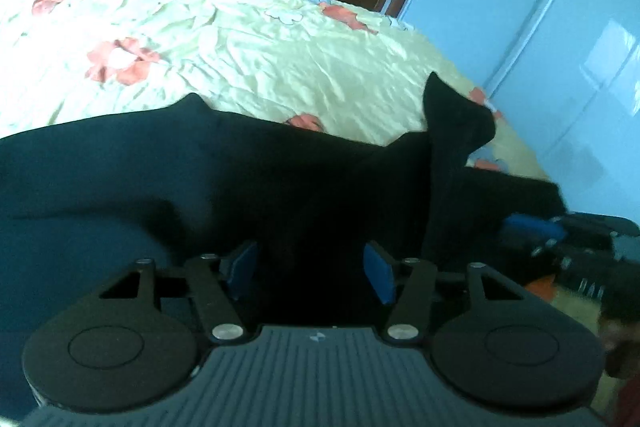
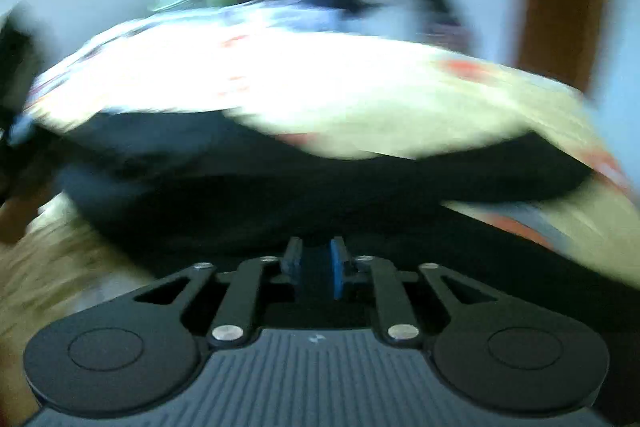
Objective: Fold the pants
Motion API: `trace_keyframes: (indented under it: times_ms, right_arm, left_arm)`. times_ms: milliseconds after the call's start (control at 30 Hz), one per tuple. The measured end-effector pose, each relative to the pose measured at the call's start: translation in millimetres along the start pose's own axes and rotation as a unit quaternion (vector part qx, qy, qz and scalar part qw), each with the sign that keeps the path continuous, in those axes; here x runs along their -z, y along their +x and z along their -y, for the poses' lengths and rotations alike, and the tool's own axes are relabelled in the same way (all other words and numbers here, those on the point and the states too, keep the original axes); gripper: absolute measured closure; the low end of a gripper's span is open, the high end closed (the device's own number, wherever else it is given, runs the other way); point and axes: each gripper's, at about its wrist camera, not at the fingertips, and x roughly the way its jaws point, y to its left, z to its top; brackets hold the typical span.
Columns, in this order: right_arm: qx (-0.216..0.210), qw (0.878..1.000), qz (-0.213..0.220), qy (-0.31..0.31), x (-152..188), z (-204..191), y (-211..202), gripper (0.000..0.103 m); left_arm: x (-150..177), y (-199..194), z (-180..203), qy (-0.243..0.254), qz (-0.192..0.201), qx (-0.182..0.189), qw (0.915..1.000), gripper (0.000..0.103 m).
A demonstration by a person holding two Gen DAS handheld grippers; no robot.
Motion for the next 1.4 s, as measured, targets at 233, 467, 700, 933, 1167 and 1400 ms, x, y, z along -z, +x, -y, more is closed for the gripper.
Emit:
trace_keyframes:
  times_ms: [233, 467, 700, 933, 1167, 1400]
  right_arm:
    - [0.067, 0.992, -0.030, 0.104, 46.1, 63.5, -31.4, 0.075]
    - [0.185, 0.965, 0.024, 0.182, -58.1, 89.6, 20.0, 0.000]
    - [0.351, 0.928, -0.093, 0.083, -152.7, 84.1, 148.6, 0.000]
    - [0.365, 0.910, -0.117, 0.155, -157.3, 116.0, 206.8, 0.009]
    - [0.313, 0.921, -0.081, 0.216, -152.4, 127.2, 209.6, 0.093]
    - [0.279, 0.907, 0.007, 0.316, -109.2, 154.9, 127.4, 0.100]
  left_arm:
    - [29.0, 1.7, 23.7, 0.084, 0.037, -0.006, 0.9957, 0.035]
    - [48.5, 2.2, 29.1, 0.100, 0.077, 0.004, 0.9920, 0.029]
    - [57.7, 8.6, 34.7, 0.135, 0.096, 0.008, 0.9861, 0.016]
    - [50.0, 9.5, 8.5, 0.065, 0.105, 0.065, 0.9902, 0.012]
    - [49.2, 10.3, 10.7, 0.065, 0.106, 0.067, 0.9900, 0.011]
    - [49.0, 9.1, 6.7, 0.054, 0.108, 0.078, 0.9896, 0.011]
